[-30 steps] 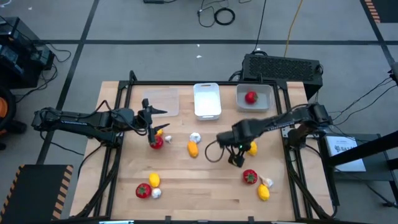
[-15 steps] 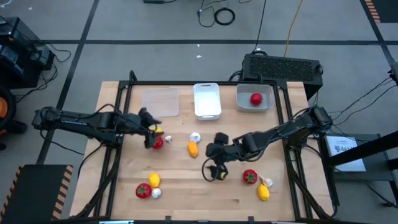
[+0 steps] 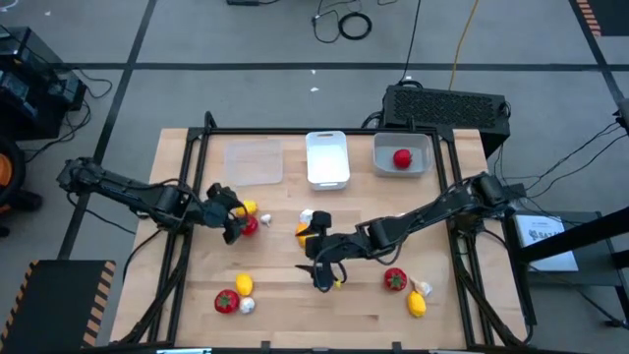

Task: Sort produce into baskets
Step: Put the red tomato into the gray bin

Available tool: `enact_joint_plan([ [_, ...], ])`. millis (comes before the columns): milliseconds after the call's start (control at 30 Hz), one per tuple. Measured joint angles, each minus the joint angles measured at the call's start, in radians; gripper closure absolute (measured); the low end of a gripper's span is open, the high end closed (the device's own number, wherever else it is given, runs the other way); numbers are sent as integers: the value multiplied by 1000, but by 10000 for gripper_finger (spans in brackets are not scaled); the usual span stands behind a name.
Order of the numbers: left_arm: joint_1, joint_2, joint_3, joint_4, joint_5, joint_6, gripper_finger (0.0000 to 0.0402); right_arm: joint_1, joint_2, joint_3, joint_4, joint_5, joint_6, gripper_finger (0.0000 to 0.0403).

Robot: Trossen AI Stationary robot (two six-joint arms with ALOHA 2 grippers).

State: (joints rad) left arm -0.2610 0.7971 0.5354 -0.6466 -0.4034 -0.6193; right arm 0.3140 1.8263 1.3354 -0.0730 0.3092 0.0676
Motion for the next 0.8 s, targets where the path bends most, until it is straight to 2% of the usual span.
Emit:
enact_joint_plan([
  [100, -10, 2, 0, 18, -74, 27, 146, -17, 36, 0, 55, 0, -16, 28],
  [267, -6, -12, 10, 4, -368, 25, 146, -70, 151, 0, 317, 1, -60, 28],
  [367, 5, -20, 10, 2, -452, 24, 146, -107, 233, 0, 476, 0, -103, 28],
  [567, 51, -21, 10, 2, -489, 25, 146, -187, 374, 9, 788, -25, -198, 28],
  [800, 85, -21, 10, -1, -467, 58, 146, -246, 530, 211, 712, -158, -169, 28],
])
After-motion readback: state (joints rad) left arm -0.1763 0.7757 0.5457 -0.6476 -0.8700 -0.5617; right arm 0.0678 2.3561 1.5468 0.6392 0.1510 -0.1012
